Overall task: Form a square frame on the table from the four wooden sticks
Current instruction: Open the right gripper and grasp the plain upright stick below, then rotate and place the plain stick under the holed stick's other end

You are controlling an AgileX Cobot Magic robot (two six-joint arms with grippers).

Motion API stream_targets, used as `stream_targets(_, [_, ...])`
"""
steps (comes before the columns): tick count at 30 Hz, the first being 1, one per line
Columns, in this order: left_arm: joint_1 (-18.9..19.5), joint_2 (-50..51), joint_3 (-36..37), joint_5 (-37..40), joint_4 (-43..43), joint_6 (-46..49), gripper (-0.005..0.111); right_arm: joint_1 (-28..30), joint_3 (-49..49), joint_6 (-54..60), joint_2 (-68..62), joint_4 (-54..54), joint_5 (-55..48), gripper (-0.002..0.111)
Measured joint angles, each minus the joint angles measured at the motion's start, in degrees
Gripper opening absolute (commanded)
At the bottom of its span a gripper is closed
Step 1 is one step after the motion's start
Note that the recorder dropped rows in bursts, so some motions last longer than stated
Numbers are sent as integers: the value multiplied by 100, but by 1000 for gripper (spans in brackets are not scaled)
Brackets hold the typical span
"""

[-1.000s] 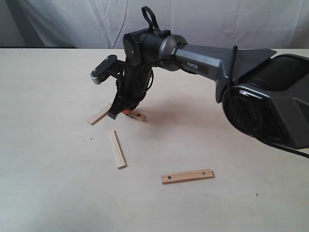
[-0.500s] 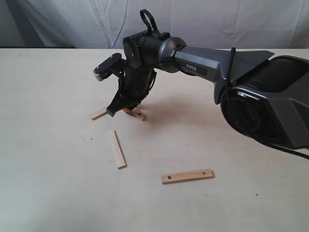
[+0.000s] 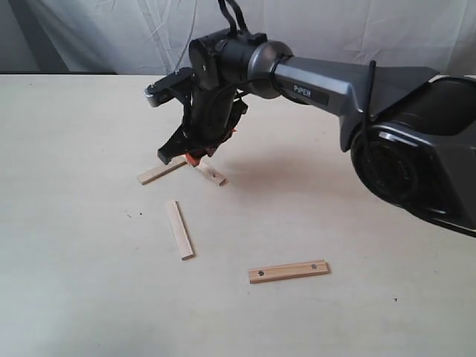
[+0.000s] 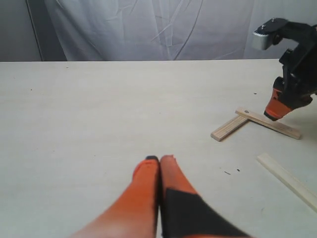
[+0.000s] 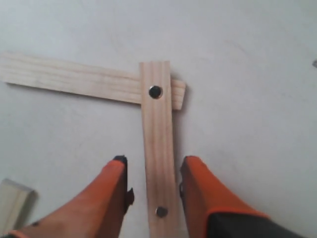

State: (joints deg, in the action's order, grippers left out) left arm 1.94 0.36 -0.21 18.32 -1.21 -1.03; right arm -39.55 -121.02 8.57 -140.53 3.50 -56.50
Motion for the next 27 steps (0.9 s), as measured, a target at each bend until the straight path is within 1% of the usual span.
stream_targets(5, [0,0,0,0,0,0,0,0,-14,-410,349,13,-649,37])
stream_targets(10, [0,0,0,0,0,0,0,-67,-2,-785,479,252,-1220,37])
stream_targets(15, [0,0,0,0,0,0,0,-458,65,-1079,538,315,-1287,38])
stream_targets(16, [0,0,0,0,0,0,0,-567,77,-1189,538,278,-1287,40])
stream_targets(19, [0,0,0,0,0,0,0,-901,98,-1563,549,30,-1310,54])
stream_targets(20, [0,0,0,0,0,0,0,-985,98,-1655,549,-33,-1310,58])
stream_targets(24, [0,0,0,0,0,0,0,-1298,98,-1880,536,-272,-1320,58])
stream_targets(27, [0,0,0,0,0,0,0,-1377,98,-2044,478,-418,-1320,58])
